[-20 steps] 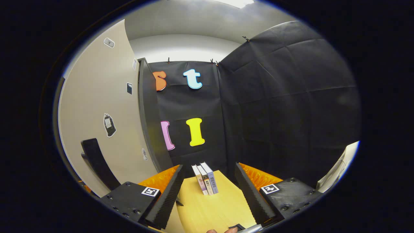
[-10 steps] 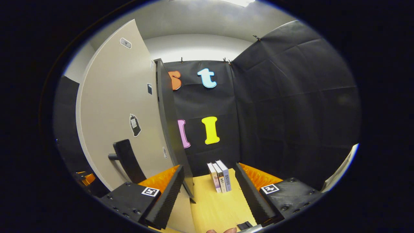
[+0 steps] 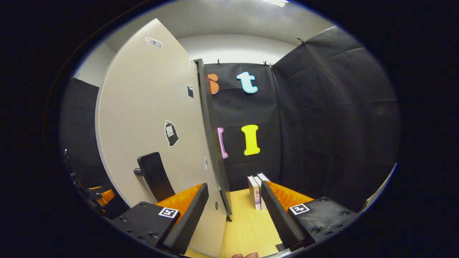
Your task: Open the cabinet door with the right hand, grasp the bottle in the cabinet with the left hand and place it on the coaster, then close the cabinet door with the right hand.
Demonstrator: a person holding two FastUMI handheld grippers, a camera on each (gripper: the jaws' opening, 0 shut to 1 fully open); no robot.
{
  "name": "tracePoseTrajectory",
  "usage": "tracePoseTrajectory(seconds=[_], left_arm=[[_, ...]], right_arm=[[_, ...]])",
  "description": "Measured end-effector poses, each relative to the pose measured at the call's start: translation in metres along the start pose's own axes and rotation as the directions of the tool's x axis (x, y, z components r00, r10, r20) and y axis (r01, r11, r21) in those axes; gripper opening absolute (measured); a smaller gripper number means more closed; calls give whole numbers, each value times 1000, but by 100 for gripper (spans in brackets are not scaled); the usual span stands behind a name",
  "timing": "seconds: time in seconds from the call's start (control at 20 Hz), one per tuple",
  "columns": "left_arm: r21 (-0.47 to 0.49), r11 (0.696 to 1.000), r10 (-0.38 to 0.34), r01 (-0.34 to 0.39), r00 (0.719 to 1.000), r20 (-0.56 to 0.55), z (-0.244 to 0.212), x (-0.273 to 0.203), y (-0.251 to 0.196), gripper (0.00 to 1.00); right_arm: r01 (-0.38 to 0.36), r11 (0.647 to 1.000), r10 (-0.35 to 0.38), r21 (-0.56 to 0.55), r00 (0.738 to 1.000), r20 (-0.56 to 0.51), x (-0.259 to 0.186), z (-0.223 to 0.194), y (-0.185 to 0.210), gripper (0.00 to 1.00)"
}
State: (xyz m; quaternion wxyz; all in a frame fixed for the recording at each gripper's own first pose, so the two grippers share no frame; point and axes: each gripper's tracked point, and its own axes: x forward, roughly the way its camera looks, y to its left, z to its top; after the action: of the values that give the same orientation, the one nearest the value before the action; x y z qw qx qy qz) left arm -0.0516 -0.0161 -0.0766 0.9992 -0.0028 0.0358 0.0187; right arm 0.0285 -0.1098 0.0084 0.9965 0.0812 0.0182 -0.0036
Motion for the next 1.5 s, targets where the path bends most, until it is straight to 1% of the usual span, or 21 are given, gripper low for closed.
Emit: tracePoseTrajectory(seconds=[0.15, 0.3, 0.4, 0.45, 0.7, 0.9, 1.15, 1.35, 1.5], left_arm=[[2, 1000, 0, 0, 1000, 4, 2, -3, 9, 92], [10, 1000, 4, -5, 1000, 14, 4, -5, 19, 93], [7, 1000, 1, -1, 1000, 23, 6, -5, 22, 93], [6, 1000, -2, 2, 1000, 25, 7, -4, 23, 93], [4, 1000, -8, 8, 1000, 26, 7, -3, 27, 93], [2, 1000, -11, 11, 1000, 26, 8, 2, 31, 93], [-10, 1000, -17, 17, 1000, 23, 7, 7, 33, 94], [-9, 1000, -18, 18, 1000, 19, 7, 9, 33, 94], [-8, 1000, -27, 27, 1000, 15, 6, 11, 30, 94]], right_arm=[[29, 1000, -29, -2, 999, -20, -2, -9, 30, 96], [32, 998, -32, -53, 999, 8, -4, -9, 68, 96], [-1, 995, 4, -99, 1000, 21, -3, -13, 95, 96], [-19, 994, 21, -104, 1000, 19, -1, -16, 106, 96], [-98, 993, 99, -70, 995, 9, 12, -28, 155, 97], [-156, 986, 156, -65, 988, -1, 25, -37, 190, 98], [-174, 980, 174, -99, 985, -8, 31, -42, 203, 98], [-164, 981, 164, -100, 986, -9, 33, -46, 203, 98], [-151, 982, 151, -112, 989, -6, 32, -46, 195, 98]])
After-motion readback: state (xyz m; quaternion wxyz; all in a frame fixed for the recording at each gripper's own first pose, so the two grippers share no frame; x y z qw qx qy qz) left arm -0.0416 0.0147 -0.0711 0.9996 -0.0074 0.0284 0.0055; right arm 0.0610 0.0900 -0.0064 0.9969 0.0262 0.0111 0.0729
